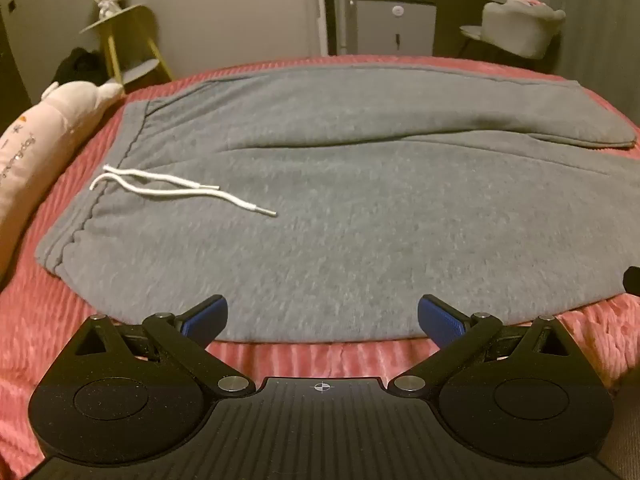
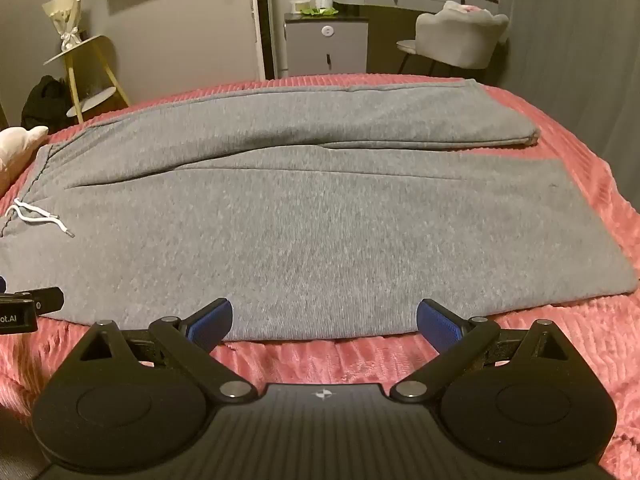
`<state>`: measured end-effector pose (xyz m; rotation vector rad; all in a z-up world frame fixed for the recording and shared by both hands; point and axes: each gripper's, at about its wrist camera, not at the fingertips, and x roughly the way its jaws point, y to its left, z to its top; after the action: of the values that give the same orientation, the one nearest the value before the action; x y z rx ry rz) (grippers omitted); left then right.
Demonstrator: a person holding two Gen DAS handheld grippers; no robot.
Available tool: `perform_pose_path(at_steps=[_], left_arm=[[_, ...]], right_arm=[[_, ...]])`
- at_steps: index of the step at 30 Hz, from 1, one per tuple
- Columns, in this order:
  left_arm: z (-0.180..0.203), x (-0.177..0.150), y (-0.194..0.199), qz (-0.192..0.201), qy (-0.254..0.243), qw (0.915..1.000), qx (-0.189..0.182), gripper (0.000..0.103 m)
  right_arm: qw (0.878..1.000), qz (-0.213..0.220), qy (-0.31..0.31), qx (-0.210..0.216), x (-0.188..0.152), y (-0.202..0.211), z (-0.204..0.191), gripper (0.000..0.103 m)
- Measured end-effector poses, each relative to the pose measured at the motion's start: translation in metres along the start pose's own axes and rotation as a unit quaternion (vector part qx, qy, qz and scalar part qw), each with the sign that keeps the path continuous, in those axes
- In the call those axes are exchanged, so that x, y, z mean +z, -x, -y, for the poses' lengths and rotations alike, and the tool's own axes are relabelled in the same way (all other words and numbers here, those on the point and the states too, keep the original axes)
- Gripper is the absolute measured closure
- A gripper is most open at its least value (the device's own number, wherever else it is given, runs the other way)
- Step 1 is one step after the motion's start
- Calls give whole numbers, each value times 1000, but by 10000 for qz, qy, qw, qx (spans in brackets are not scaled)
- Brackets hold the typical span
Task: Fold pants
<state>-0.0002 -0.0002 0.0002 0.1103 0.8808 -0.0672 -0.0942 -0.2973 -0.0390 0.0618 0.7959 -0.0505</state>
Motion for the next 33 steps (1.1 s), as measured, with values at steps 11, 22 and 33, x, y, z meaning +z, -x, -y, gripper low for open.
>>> perform_pose_path(at_steps=[11,22,33], left_arm=[[-8,-6,-3,-36,5,10000,-2,0],[-4,-4,-4,-58,94,9999,7,0],[-5,-3,-3,-114,177,9998,-7,0]], right_arm=[[10000,25,-63,5,0,2,-1,4],[10000,84,-29,10,-2,1,1,4],[9999,85,-51,39,-2,2,3,4]])
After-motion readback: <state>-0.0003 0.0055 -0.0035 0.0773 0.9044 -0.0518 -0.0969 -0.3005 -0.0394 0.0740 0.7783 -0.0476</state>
